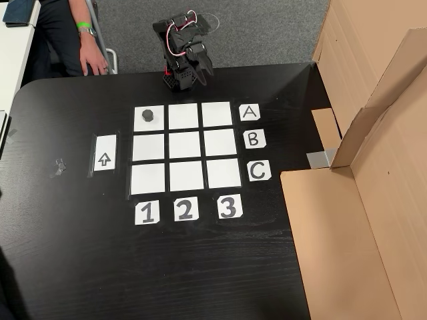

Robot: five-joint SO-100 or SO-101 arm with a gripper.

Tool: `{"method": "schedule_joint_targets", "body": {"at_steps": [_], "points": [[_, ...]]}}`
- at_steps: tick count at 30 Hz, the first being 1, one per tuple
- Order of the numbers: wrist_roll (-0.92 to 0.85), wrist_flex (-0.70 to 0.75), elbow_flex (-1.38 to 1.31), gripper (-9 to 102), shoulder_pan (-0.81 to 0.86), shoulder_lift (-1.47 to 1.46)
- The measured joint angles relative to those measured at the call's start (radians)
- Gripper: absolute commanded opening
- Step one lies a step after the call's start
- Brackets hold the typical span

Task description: Pick up a new token and place it in the grid on square A1.

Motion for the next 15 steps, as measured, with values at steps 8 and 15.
{"method": "schedule_joint_targets", "body": {"at_steps": [8,15], "points": [[0.000,-0.040,0.031,33,0.034,0.052],[0.000,-0.086,0.049,33,0.052,0.094]]}}
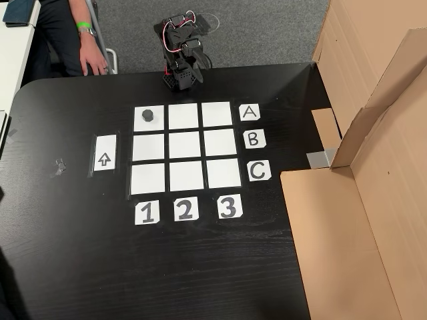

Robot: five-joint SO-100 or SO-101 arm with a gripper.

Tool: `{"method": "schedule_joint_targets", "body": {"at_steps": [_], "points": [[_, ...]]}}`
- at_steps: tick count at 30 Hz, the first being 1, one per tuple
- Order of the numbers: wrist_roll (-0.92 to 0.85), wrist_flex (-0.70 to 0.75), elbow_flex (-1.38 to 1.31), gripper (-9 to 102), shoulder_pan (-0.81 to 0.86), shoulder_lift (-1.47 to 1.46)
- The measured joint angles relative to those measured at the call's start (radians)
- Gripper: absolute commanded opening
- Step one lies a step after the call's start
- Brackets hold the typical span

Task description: Pick up a new token and place it in the grid on square A1.

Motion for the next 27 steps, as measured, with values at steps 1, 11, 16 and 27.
{"method": "schedule_joint_targets", "body": {"at_steps": [1,11,16,27], "points": [[0.000,-0.006,0.006,33,0.000,0.000],[0.000,-0.018,0.015,33,0.014,0.006],[0.000,-0.018,0.015,33,0.015,0.006],[0.000,-0.018,0.015,33,0.015,0.006]]}}
